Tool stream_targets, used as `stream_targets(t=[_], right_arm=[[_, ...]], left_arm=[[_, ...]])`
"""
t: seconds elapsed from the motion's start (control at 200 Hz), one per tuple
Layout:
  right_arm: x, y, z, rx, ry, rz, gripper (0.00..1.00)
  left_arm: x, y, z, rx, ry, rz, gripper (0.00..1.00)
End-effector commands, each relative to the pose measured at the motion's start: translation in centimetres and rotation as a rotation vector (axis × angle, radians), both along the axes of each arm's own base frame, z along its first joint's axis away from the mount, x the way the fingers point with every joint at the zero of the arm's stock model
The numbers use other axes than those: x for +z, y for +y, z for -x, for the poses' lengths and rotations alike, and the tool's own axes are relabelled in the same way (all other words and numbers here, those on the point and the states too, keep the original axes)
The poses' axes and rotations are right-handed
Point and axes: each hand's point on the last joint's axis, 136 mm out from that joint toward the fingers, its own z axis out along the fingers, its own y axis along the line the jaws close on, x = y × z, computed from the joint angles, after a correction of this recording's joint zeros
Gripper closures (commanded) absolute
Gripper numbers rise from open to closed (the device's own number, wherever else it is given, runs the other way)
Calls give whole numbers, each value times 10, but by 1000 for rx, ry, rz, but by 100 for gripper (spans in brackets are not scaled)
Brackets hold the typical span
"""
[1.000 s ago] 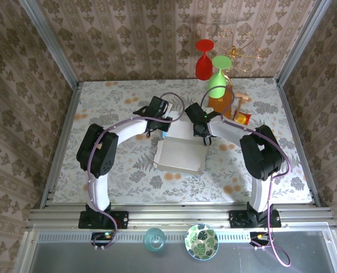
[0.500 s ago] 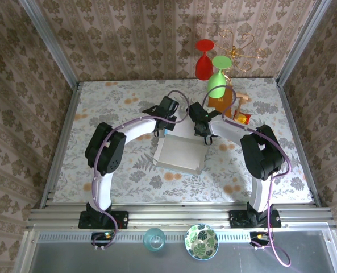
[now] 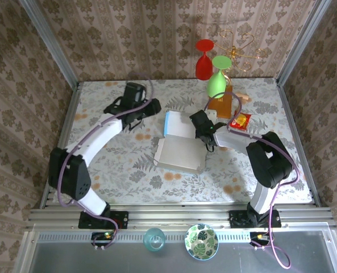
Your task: Fold the paper box
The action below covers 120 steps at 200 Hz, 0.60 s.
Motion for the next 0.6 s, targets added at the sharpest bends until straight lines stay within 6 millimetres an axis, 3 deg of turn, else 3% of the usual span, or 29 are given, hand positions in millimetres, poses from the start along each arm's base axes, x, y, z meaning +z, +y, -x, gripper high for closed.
stream_targets(t=[0.0, 0.185, 0.595], right_arm=[[26, 8, -15, 1, -172, 5, 100], [25, 13, -13, 16, -242, 44, 100], [17, 18, -9, 49, -235, 68, 100]], left_arm=[[-26, 4, 3, 139, 264, 191, 46], [-41, -10, -12, 194, 355, 335, 44], [-56, -35, -18, 147, 371, 355, 45]])
